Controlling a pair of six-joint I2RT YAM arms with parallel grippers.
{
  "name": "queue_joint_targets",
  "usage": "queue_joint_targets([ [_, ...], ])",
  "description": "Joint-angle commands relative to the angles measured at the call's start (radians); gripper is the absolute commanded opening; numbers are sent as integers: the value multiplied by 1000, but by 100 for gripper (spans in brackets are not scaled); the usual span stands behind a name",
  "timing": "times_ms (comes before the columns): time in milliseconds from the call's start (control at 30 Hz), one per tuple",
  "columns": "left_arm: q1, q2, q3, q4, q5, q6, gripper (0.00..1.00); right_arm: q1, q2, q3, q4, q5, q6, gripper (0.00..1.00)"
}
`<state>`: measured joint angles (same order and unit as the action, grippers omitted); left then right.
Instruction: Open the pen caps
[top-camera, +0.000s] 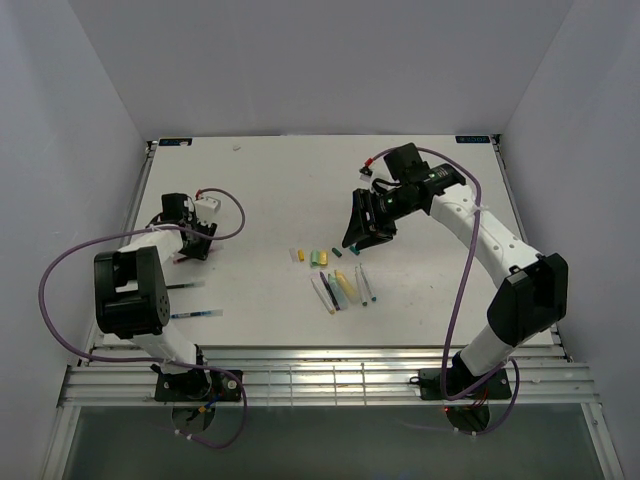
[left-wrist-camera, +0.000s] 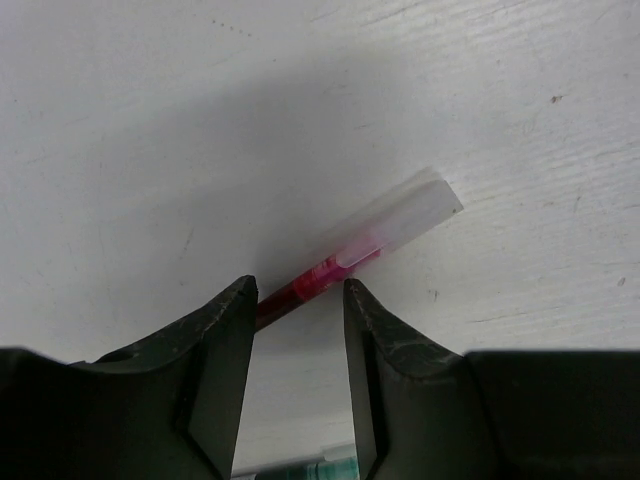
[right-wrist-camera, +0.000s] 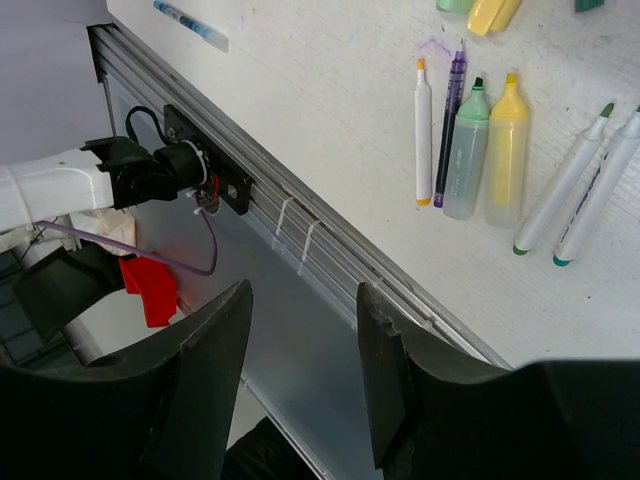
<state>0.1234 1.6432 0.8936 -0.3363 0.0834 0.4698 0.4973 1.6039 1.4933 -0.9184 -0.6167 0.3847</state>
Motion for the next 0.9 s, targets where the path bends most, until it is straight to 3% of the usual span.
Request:
queue_joint_targets([
  [0, 7, 93, 11, -102, 50, -28, 49, 3, 4, 58, 3, -8, -9, 52],
  [133, 5, 107, 16, -156, 79, -60, 41, 4, 5, 71, 3, 0, -10, 52],
  [300, 5, 127, 27, -202, 145, -89, 24, 4, 5, 87, 6, 2, -9, 52],
  [467, 7, 138, 83, -250, 236, -160, 15, 4, -7, 71, 15, 9, -4, 52],
  [533, 5, 127, 106, -263, 298, -181, 1, 4, -15, 65, 16, 20, -1, 52],
  [867, -10, -61, 231, -190, 579, -463, 0, 3, -7, 103, 21, 23, -9, 57],
])
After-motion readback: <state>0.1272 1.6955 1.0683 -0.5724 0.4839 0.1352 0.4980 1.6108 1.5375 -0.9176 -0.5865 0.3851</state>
